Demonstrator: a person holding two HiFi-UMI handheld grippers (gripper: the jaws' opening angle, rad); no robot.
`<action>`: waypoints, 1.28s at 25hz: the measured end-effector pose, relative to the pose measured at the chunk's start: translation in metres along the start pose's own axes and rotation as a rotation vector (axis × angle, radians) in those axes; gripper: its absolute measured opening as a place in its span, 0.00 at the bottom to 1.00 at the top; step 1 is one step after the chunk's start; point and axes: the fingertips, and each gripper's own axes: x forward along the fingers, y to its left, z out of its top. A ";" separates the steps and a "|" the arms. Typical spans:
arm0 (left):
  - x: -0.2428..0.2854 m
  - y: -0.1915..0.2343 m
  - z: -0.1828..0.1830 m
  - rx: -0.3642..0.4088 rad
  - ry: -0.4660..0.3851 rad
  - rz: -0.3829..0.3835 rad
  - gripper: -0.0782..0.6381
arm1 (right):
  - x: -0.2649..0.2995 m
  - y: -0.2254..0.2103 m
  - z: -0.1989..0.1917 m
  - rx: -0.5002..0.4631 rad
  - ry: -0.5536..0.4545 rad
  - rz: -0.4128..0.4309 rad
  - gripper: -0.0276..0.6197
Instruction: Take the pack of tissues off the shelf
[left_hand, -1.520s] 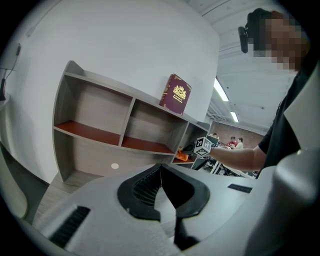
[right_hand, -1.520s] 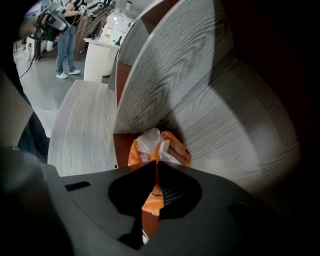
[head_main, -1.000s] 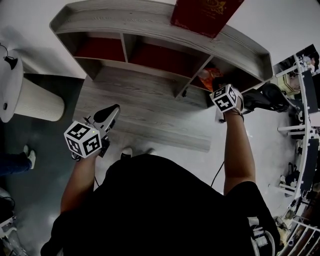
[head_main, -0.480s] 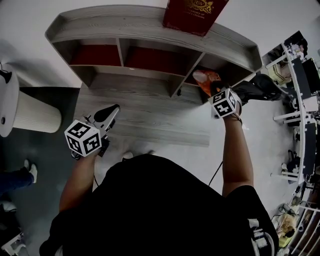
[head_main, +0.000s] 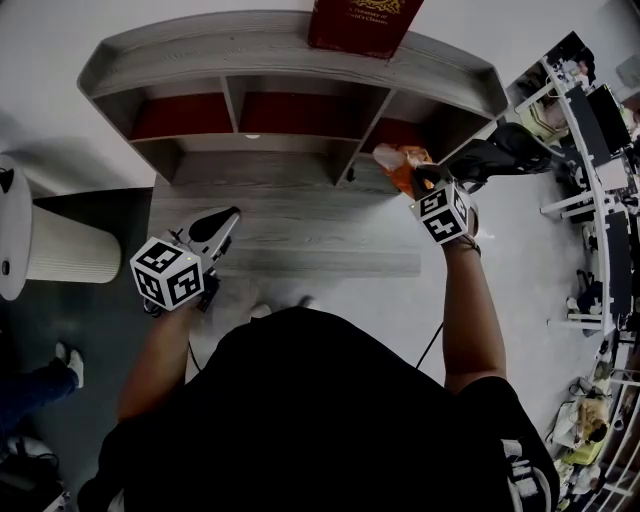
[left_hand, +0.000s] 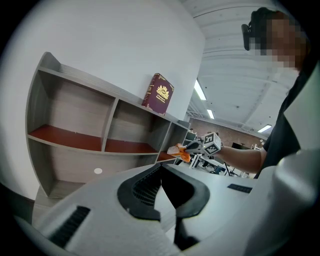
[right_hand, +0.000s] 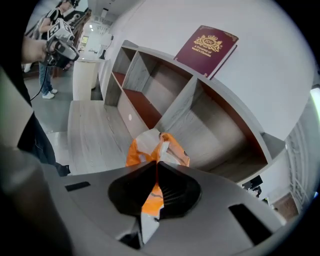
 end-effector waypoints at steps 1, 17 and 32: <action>0.000 -0.001 -0.001 0.000 0.004 -0.006 0.13 | -0.003 0.004 0.000 0.006 0.002 0.004 0.07; 0.003 0.007 -0.021 0.000 0.058 -0.030 0.13 | 0.001 0.066 -0.002 0.036 0.004 0.077 0.07; 0.013 -0.007 -0.038 0.039 0.102 -0.036 0.13 | 0.028 0.125 -0.023 0.049 0.031 0.166 0.07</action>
